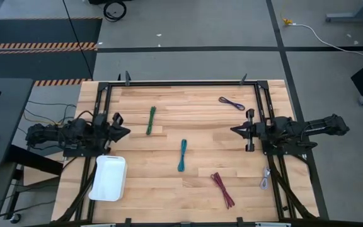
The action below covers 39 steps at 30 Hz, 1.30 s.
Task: Pick and place USB-C Cables
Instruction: Put the dark blue charger cable into the white bin
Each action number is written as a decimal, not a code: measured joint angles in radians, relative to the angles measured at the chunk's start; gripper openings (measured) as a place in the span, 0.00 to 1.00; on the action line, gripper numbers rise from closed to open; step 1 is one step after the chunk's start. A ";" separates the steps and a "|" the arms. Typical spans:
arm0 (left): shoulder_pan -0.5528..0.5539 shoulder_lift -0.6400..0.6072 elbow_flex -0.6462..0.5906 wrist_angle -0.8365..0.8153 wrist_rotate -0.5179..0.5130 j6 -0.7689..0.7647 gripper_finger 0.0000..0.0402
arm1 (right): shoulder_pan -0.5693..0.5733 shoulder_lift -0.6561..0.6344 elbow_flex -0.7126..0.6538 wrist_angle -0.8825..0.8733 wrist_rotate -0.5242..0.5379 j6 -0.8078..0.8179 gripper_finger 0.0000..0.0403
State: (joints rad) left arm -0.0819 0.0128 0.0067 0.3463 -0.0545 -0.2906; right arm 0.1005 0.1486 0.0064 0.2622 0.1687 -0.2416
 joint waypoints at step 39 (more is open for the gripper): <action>0.001 0.000 0.000 -0.027 -0.233 0.157 0.79 | 0.011 0.079 0.000 0.167 -0.009 0.319 0.41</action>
State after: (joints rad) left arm -0.0807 0.0128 0.0067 0.3194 -0.2874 -0.1334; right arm 0.1116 0.2274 0.0066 0.4289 0.1594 0.0772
